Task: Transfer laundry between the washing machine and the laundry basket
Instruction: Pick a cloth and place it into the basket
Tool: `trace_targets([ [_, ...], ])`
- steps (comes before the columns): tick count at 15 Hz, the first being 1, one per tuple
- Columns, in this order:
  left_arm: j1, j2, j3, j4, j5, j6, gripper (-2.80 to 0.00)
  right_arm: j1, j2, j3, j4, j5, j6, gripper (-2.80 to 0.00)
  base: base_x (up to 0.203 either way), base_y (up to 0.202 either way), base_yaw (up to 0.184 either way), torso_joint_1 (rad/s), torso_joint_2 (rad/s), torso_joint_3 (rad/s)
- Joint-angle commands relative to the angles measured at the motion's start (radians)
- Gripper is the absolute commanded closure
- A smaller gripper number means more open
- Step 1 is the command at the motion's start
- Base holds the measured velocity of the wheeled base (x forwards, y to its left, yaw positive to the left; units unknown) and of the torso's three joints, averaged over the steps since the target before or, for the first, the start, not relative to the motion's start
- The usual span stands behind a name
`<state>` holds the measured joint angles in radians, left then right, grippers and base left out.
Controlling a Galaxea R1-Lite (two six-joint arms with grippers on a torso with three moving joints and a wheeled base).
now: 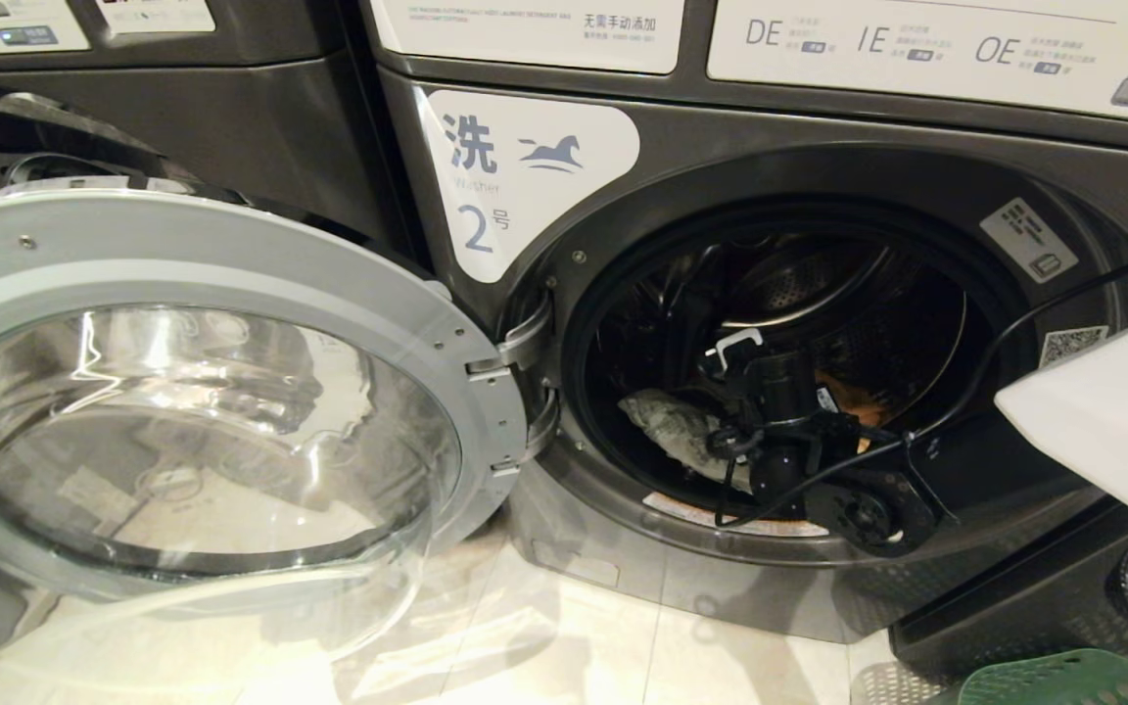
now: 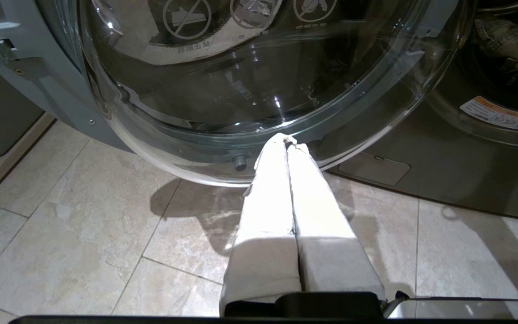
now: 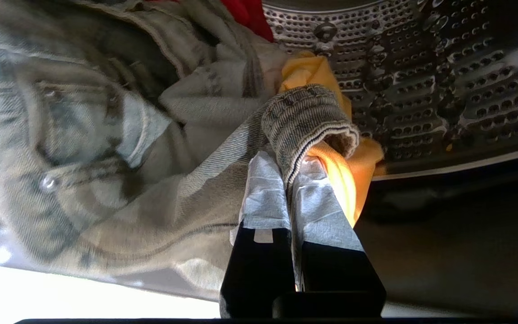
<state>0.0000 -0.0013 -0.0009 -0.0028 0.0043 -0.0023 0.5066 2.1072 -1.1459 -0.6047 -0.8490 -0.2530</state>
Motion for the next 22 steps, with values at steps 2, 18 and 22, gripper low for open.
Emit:
trace_targets([
  [2,0.000,0.001,-0.001,0.000,0.000,-0.001,0.00,-0.044,0.060,-0.086,0.072,0.011,0.000,0.00,0.000,0.000,0.000,0.000,0.00,0.000],
  [18,0.000,0.001,0.000,0.000,0.000,-0.001,0.00,0.029,-0.039,-0.033,0.113,0.044,0.012,-2.80,0.000,0.000,0.000,0.000,0.00,0.000],
  [22,0.000,0.001,0.001,0.000,0.000,-0.002,0.00,0.027,-0.073,0.068,0.115,0.037,0.012,-2.80,0.000,0.000,0.000,0.000,0.00,0.000],
])
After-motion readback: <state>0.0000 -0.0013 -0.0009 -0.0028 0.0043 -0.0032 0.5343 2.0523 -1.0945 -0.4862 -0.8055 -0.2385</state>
